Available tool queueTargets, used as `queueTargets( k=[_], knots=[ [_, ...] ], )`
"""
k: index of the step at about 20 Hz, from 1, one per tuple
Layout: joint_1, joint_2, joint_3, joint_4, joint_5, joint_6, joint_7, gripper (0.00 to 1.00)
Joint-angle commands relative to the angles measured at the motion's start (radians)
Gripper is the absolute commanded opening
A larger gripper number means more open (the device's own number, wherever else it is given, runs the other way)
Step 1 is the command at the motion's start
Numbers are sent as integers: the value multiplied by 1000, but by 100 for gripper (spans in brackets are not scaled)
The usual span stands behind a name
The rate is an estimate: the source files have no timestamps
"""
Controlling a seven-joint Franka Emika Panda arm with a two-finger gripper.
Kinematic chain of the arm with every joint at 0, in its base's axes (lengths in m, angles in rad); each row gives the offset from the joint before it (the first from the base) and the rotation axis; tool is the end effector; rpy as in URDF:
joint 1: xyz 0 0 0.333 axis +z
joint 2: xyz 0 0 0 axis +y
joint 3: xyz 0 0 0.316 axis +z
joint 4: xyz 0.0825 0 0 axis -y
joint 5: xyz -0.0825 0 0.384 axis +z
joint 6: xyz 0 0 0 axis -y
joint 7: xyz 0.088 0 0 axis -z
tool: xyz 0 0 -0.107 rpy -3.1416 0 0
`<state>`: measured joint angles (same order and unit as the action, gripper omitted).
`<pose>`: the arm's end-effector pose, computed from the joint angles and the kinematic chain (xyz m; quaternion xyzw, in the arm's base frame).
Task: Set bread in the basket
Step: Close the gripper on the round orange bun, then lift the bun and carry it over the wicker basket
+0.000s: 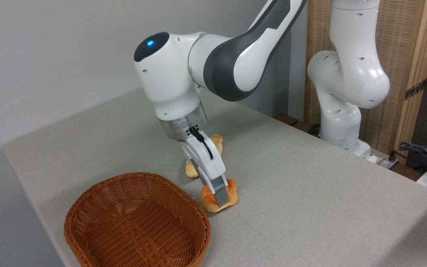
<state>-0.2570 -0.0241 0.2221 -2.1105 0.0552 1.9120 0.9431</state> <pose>0.5177 -0.0137 0.4125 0.8736 -0.4782 -0.0883 0.0181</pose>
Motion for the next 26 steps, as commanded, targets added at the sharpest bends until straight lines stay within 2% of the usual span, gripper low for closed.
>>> queueTargets(
  k=[1,9,16,18,21,26],
  knots=[
    [-8,-16,3,0,8,-1,20,36],
    [-10,-59,-3,9,-3,-51,20,36],
    [-11,-83,-27,90,-103,-30,17,38],
    [-16,-82,-43,106,-107,13,17,43],
    [-16,-82,-43,115,-146,102,17,44],
    [-16,-54,-41,115,-152,268,17,47]
  ],
)
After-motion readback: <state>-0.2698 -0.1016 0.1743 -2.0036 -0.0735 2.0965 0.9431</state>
